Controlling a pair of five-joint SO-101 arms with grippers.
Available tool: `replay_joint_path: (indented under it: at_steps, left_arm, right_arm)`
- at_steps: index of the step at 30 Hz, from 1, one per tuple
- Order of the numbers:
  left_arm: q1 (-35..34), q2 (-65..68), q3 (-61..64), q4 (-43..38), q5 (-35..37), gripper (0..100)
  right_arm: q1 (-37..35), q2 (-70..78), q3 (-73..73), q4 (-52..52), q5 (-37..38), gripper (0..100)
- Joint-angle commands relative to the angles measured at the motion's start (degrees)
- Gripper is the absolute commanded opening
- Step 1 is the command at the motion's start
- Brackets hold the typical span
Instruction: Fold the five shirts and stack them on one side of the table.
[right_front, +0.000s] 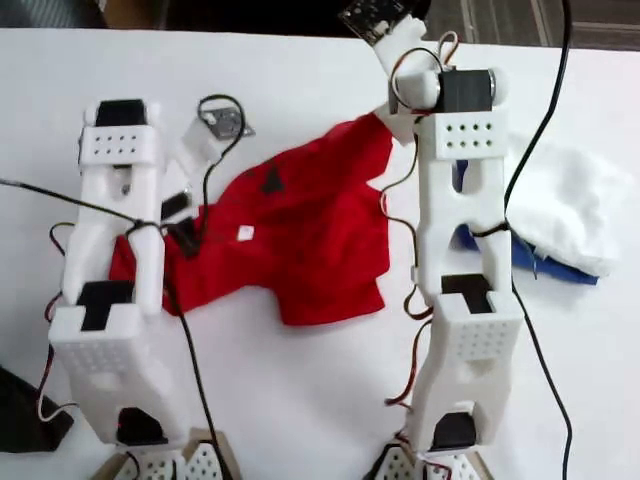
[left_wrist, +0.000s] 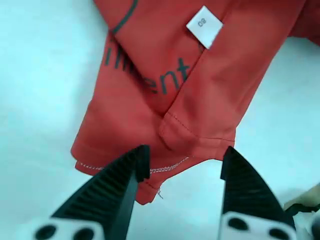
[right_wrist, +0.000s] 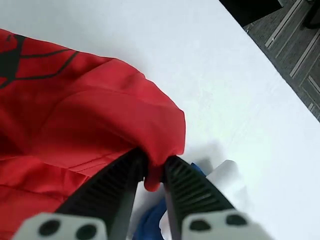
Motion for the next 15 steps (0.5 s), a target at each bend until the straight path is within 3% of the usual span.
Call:
replay_joint_path:
  at_steps: [1,12,15]
  left_arm:
    - [0.26,1.05,-2.15,-0.26,-1.05,25]
    - [0.18,8.18,-2.59,-0.79,-2.46,25]
    - [0.26,8.09,-2.59,-0.35,-2.64,20]
  right_arm:
    - [0.66,-4.79,-2.99,0.04,0.18,2.2]
    - [0.66,-4.79,-2.99,0.04,0.18,2.2]
    - [0.66,-4.79,-2.99,0.04,0.18,2.2]
